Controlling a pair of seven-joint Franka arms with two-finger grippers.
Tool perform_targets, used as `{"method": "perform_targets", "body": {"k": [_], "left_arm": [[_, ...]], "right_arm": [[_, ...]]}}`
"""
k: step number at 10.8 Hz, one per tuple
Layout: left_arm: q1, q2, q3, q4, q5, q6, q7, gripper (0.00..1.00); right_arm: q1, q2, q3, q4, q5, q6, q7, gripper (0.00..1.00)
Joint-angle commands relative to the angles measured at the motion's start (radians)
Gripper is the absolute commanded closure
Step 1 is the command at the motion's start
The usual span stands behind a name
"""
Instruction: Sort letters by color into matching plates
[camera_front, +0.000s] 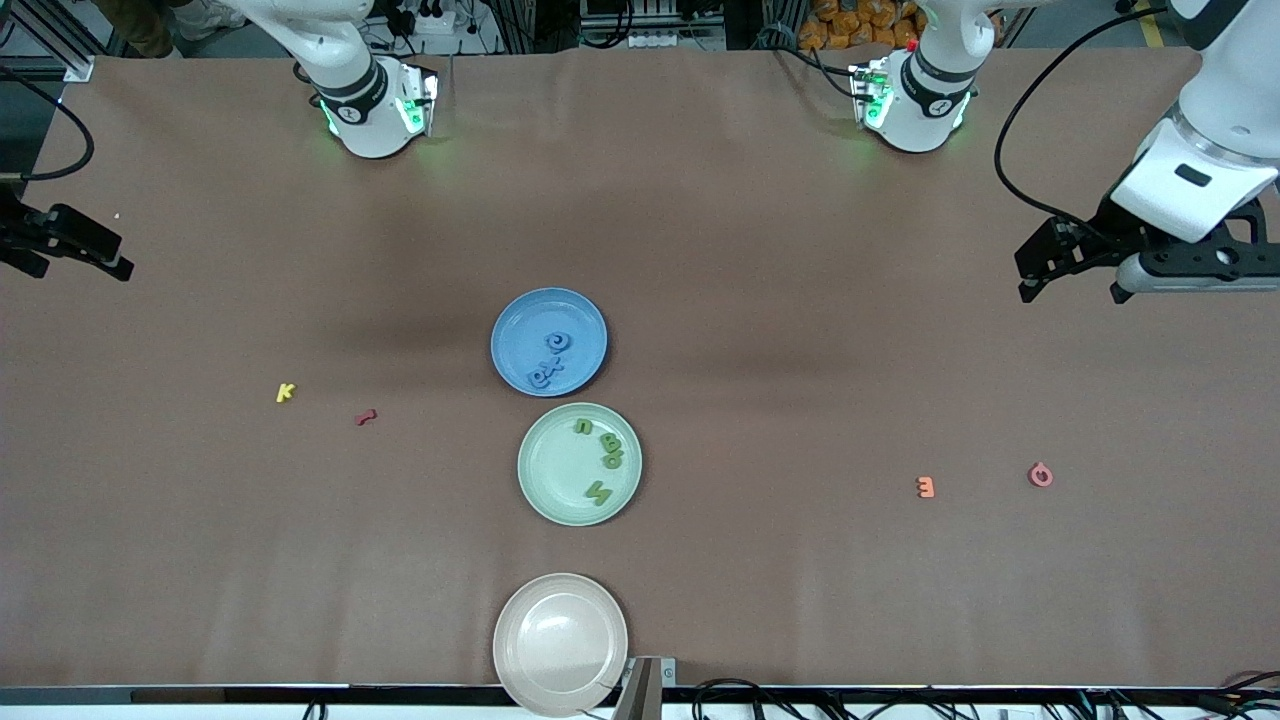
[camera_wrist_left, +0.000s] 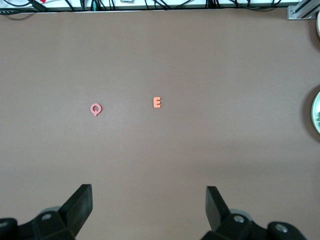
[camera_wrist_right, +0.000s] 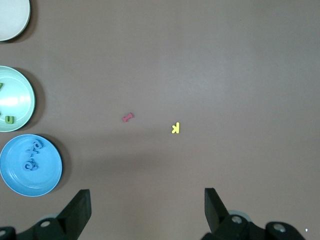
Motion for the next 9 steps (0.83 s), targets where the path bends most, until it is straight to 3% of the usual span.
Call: {"method": "perform_targets", "body": {"k": [1,9], "left_arm": [[0.003,0.055,-0.004,0.089,-0.028,-0.049,0.03,0.0],[0.008,0.049,-0.004,0.087,-0.028,-0.058,0.047,0.0]], "right_arm": [[-0.016,-0.007,0.007,-0.004,0.016,-0.006,-0.008,0.0],[-0.016,-0.007,0.007,0.001,0.016,-0.014,-0.006,0.0]]}}
